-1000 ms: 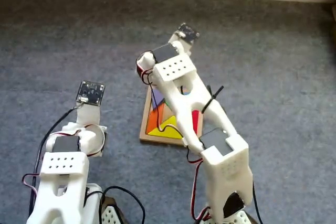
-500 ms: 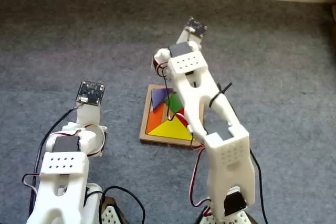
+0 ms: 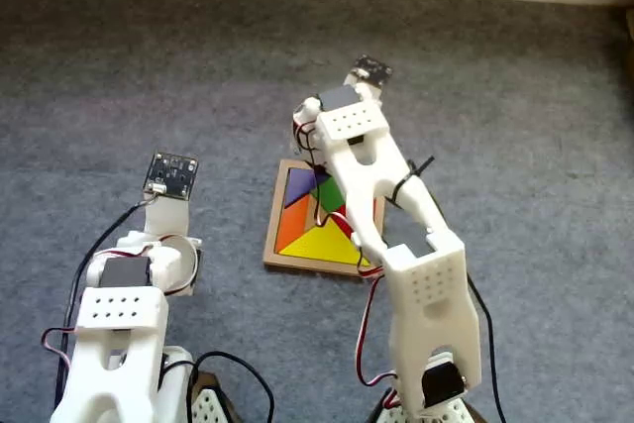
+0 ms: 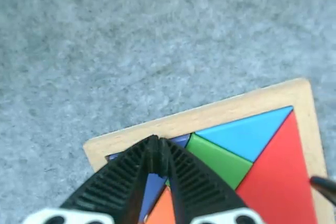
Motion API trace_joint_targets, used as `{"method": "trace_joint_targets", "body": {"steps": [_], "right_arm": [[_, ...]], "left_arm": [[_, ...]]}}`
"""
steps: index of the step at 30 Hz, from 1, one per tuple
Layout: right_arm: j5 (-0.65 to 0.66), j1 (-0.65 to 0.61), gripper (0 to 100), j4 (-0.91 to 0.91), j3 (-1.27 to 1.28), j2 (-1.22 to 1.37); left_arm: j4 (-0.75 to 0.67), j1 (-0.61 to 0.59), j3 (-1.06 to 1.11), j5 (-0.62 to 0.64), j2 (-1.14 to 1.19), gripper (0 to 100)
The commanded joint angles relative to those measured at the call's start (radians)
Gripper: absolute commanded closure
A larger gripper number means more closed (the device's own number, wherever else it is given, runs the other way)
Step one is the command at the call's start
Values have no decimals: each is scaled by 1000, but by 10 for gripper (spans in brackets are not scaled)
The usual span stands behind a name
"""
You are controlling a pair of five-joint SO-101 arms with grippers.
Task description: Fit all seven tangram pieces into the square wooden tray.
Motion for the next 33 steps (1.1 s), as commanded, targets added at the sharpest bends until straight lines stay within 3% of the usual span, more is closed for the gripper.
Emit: {"method": "trace_joint_targets", "body": {"steps": [1, 7, 13, 22, 28, 33], "right_arm": [[18, 19, 994, 15, -13, -28], [20, 18, 994, 125, -38, -39], [186, 18, 994, 277, -116, -147], [319, 45, 994, 453, -97, -374], [338, 127, 994, 452, 136, -572], [373, 182, 994, 384, 423, -796]], "left_arm": [[-11, -18, -2, -11, -8, 905], [-17, -18, 10, -11, -15, 905], [-17, -18, 10, -11, -15, 905], [-11, -18, -12, -9, -16, 909], [3, -18, 5, -8, -134, 993], [54, -12, 105, -8, -394, 990]]}}
